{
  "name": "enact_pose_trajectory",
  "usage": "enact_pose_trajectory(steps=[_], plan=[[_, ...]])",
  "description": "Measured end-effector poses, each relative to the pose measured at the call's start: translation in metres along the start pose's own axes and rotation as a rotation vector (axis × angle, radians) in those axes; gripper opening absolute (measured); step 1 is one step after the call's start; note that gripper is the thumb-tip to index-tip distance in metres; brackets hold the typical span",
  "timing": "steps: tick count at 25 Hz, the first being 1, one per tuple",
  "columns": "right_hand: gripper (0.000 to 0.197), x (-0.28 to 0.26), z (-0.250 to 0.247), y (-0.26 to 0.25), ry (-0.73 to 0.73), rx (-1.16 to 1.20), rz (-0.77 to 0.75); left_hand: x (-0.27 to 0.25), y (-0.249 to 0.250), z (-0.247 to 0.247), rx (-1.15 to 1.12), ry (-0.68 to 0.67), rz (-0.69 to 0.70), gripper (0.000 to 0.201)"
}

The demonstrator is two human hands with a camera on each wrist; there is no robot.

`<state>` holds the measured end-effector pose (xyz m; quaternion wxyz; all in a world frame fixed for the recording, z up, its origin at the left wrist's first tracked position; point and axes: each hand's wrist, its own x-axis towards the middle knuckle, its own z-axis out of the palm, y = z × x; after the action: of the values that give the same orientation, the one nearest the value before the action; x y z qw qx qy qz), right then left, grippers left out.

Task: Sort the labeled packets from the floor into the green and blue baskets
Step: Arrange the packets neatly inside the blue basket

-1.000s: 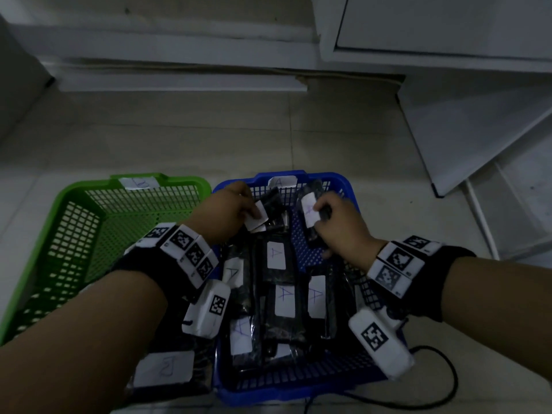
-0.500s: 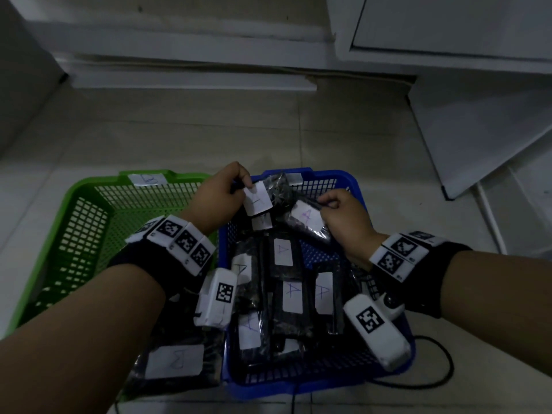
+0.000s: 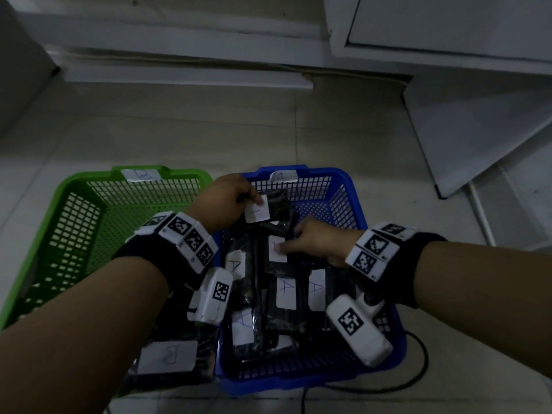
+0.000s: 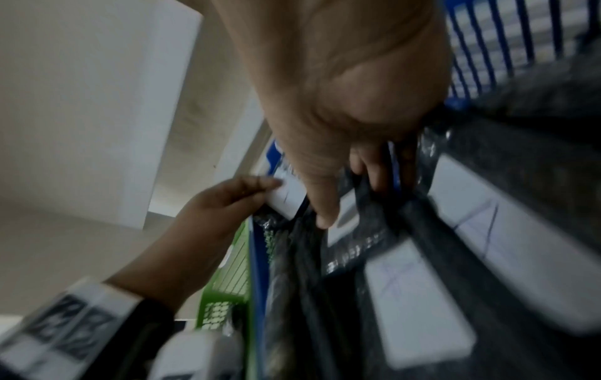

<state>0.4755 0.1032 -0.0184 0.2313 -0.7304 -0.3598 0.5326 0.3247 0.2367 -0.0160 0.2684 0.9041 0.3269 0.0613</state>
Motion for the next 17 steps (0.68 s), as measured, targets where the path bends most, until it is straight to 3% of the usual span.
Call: enact_pose_trajectory(steps=[2, 3, 5, 7, 9, 11, 14, 17], plan=[[0.040, 0.005, 0.013, 0.003, 0.022, -0.024, 0.031, 0.000, -0.003, 0.005, 0.076, -0.011, 0.034, 0.026], [0.037, 0.007, 0.014, 0.002, 0.046, -0.022, 0.051, 0.000, -0.005, 0.007, 0.082, -0.021, 0.032, 0.027], [0.013, 0.003, 0.003, 0.000, 0.083, 0.065, 0.074, 0.000, -0.007, 0.008, 0.093, -0.059, 0.021, 0.032], [0.032, -0.002, -0.015, 0.001, 0.183, 0.123, 0.097, -0.001, -0.008, 0.008, 0.141, -0.097, 0.029, 0.034], [0.028, -0.002, -0.030, 0.007, 0.355, 0.171, 0.076, -0.002, -0.007, 0.008, 0.165, -0.118, 0.030, 0.035], [0.019, 0.006, -0.035, 0.012, 0.457, 0.070, 0.039, -0.003, -0.005, 0.007, 0.160, -0.129, 0.024, 0.035], [0.014, 0.021, -0.026, 0.015, 0.420, -0.098, 0.033, -0.004, -0.005, 0.005, 0.166, -0.135, 0.015, 0.035], [0.037, 0.023, -0.024, 0.016, 0.376, -0.094, 0.001, -0.005, -0.004, 0.007, 0.187, -0.137, 0.008, 0.036]])
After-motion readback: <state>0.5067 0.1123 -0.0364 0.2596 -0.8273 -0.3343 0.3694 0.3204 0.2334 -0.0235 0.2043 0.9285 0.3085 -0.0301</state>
